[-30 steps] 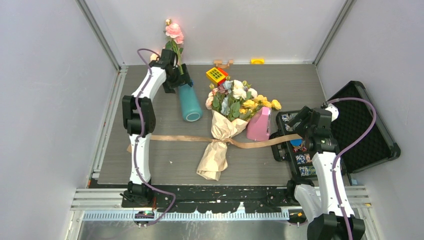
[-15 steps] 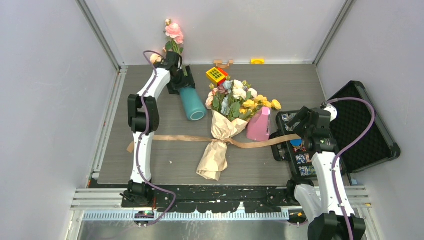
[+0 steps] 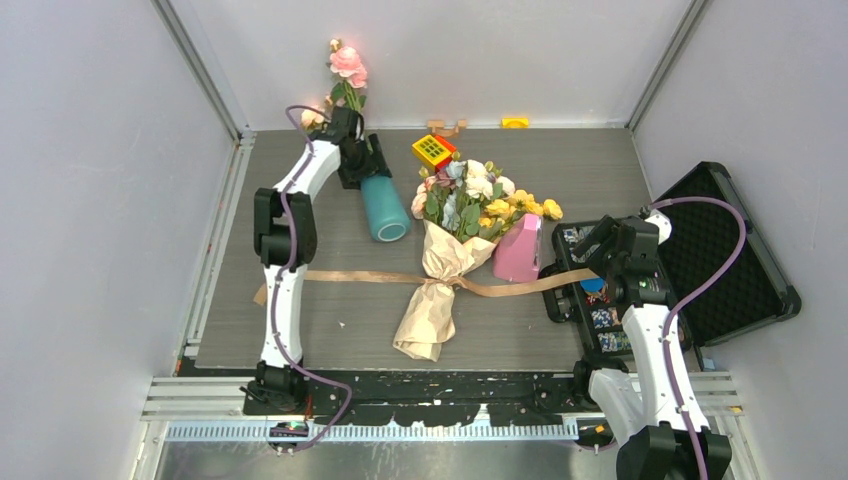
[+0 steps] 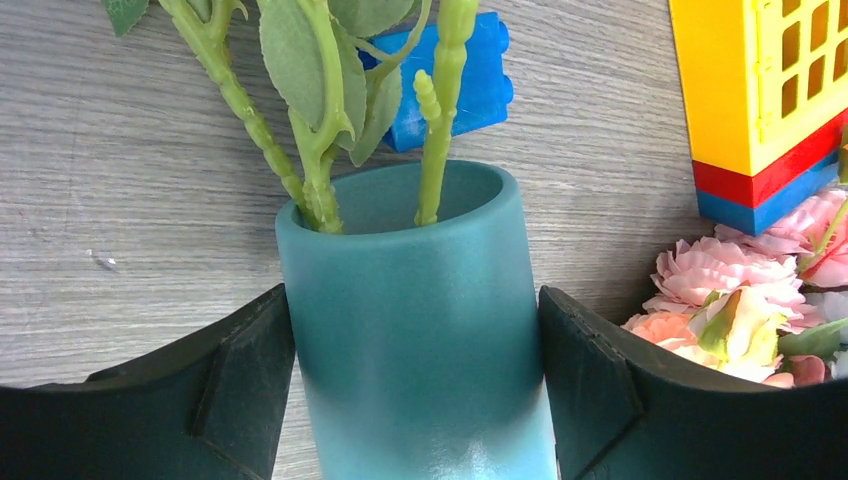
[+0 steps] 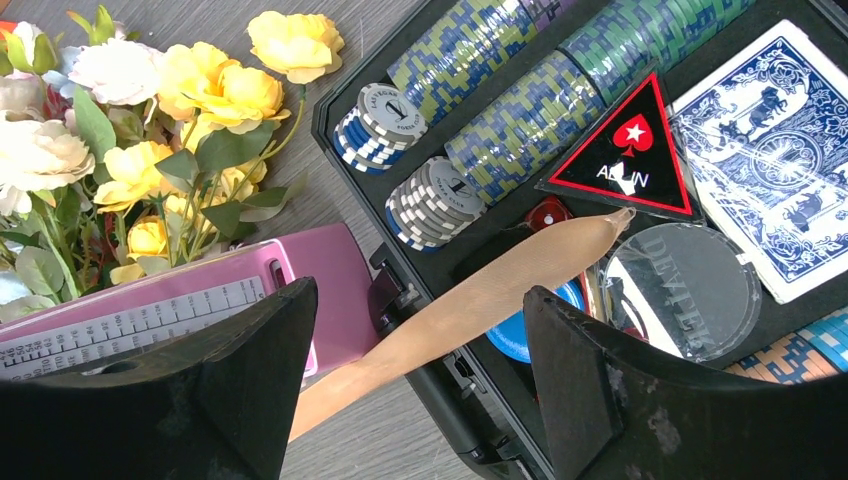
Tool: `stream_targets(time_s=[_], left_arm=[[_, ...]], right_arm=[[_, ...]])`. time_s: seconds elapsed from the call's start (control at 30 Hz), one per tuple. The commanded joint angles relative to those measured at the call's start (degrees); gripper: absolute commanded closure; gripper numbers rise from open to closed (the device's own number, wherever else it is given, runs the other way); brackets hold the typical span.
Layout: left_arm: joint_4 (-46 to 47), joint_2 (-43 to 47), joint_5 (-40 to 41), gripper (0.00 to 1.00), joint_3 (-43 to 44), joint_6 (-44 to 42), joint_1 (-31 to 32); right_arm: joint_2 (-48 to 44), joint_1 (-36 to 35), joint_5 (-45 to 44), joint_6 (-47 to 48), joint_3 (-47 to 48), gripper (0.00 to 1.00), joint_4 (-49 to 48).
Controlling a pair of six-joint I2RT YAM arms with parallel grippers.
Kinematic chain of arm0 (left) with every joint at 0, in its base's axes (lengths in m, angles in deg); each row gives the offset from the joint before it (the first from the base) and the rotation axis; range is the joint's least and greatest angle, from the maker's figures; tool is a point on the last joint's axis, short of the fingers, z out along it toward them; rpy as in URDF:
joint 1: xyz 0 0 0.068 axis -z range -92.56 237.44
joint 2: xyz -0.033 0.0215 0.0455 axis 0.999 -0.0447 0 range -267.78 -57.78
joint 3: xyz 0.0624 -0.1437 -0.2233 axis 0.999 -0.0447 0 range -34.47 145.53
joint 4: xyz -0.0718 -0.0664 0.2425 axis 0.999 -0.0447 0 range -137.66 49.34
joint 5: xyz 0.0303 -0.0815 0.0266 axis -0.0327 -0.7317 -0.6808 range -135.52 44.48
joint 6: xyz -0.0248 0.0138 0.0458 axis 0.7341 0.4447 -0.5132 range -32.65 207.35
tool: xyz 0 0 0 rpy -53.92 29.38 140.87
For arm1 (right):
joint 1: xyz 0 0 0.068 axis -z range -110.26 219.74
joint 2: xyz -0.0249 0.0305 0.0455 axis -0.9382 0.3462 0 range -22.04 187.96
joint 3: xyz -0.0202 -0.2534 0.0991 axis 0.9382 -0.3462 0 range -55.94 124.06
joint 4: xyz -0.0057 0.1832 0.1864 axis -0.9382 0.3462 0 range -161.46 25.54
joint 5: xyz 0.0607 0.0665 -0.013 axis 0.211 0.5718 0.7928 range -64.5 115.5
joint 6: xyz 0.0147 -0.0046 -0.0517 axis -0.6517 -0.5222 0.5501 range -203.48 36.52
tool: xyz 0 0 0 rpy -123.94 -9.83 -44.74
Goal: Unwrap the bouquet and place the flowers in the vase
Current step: Pick up the vase from the center of the board.
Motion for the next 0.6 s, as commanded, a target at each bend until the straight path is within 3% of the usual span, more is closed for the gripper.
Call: stream_targets(time_s=[0.0, 0.1, 0.13, 0.27, 0.57], left_arm=[[2.2, 3.2, 3.3, 0.76, -6.1, -1.4, -0.1], [8.2, 8.0, 5.4, 0.98, -11.8, -2.0, 0.1], [10.3, 10.0, 6.0, 1.0, -14.1, -2.4, 0.2], [18.6, 17.0, 8.0, 1.0, -22.5, -4.0, 0.8], [29.2, 27.7, 12.5, 1.0, -32.1, -7.8, 1.6]], right_arm=[[-0.5, -0.2, 0.7, 0.7, 0.1, 0.2, -2.3], [-0.5, -0.2, 0.8, 0.7, 0.2, 0.2, -2.3], [-0.6, -0.2, 0.9, 0.7, 0.2, 0.2, -2.3], [-0.5, -0.2, 0.9, 0.7, 0.4, 0.21, -2.2], [-0.5, -0.2, 0.8, 0.9, 0.5, 0.21, -2.0]])
